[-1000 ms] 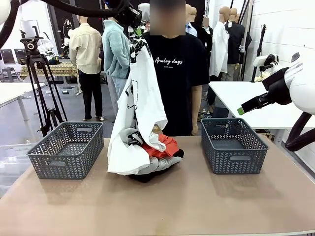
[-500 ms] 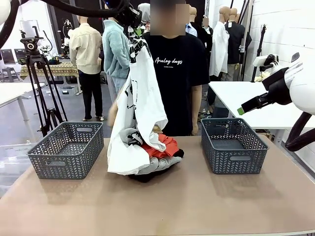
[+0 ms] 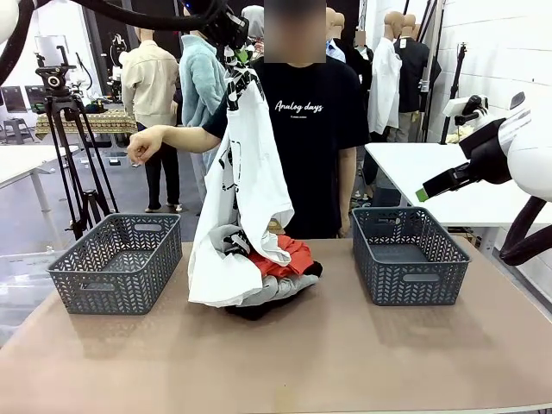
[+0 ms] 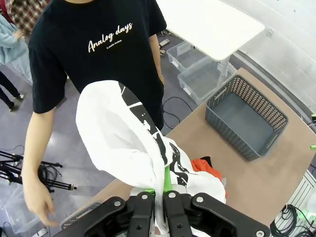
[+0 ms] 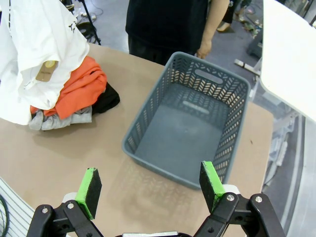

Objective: Sort the tops and bottoms.
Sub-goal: Sort the clothes according to human instructions.

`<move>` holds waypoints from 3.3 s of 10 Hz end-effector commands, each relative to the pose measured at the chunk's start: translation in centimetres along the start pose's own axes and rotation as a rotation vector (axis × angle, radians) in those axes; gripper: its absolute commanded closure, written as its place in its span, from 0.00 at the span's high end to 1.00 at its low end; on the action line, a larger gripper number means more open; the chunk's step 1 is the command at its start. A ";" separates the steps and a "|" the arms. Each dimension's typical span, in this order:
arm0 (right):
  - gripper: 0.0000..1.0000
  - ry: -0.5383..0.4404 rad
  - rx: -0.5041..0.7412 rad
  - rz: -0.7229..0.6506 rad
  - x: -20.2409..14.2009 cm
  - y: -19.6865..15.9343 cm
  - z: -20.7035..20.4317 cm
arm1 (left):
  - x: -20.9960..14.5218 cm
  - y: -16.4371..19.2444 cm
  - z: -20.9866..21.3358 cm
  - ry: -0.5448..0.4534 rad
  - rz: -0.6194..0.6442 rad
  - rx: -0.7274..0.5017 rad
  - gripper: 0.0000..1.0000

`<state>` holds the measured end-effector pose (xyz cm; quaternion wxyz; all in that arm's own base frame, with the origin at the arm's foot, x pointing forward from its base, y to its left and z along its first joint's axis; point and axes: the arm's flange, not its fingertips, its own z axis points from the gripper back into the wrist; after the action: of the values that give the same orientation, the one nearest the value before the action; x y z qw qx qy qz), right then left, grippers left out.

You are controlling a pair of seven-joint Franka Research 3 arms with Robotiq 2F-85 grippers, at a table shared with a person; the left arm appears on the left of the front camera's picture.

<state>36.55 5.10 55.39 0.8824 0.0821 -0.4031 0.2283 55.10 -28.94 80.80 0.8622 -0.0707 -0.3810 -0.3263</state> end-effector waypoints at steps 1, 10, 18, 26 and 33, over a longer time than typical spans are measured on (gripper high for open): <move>1.00 -0.001 0.014 -0.006 -0.1 -0.1 -0.2 | 0.1 0.0 0.5 -0.004 -0.007 0.013 0.00; 1.00 -0.001 0.014 -0.006 -0.1 -0.1 -0.2 | 0.1 0.0 0.5 -0.004 -0.007 0.013 0.00; 1.00 -0.001 0.014 -0.006 -0.1 -0.1 -0.2 | 2.9 8.9 4.5 -0.156 0.007 0.160 0.00; 1.00 -0.001 0.014 -0.006 -0.1 -0.1 -0.2 | 5.2 21.8 17.7 -0.270 -0.087 0.497 0.00; 1.00 -0.001 0.014 -0.006 -0.1 -0.1 -0.2 | -0.7 20.7 17.3 -0.260 -0.114 0.474 0.00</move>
<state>36.55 5.09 55.39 0.8824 0.0820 -0.4032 0.2282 57.10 -8.52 93.74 0.7922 0.0937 -0.5453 -0.2573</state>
